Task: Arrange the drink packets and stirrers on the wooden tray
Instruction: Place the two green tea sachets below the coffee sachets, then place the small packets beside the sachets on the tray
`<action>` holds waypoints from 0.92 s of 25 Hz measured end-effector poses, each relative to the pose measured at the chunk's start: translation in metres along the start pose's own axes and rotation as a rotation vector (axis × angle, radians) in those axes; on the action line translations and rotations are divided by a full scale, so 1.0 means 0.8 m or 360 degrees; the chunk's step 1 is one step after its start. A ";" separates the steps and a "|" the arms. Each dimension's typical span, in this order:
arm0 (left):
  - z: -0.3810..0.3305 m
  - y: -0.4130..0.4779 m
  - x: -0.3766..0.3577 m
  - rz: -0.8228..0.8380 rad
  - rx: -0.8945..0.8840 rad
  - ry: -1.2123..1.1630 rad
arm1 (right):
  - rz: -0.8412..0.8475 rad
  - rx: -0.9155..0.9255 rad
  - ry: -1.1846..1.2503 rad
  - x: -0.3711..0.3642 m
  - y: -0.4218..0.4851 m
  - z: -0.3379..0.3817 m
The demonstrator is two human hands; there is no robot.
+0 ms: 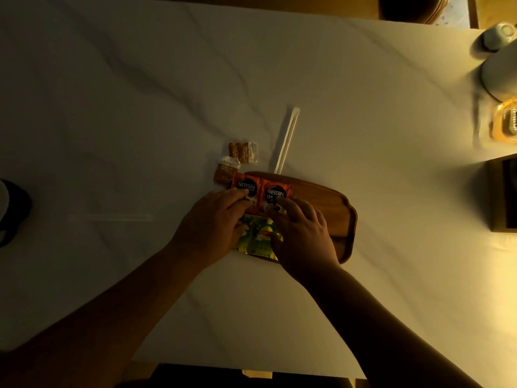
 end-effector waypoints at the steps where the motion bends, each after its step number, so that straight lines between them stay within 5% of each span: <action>1: 0.000 0.000 -0.001 -0.0008 0.0000 0.0005 | -0.0021 0.0002 -0.0006 -0.002 -0.001 -0.001; 13: 0.004 -0.004 0.006 -0.0216 0.0012 -0.0026 | -0.0099 -0.0005 0.0132 0.010 0.007 0.005; 19: 0.067 0.039 0.046 -0.0399 0.0913 -0.0356 | -0.0093 -0.0247 0.0354 0.057 0.121 0.010; 23: 0.081 0.081 0.050 -0.0163 0.1043 -0.0430 | -0.0013 -0.0462 0.0115 0.067 0.202 0.021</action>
Point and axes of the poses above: each hand's wrist, its own y-axis towards the middle knuckle, its own x-axis out of the back of the hand, z = x × y, the point moved 4 cm from there along y, towards the middle knuckle, and after that the axes turned 3 degrees about z, right-handed, at the moved point
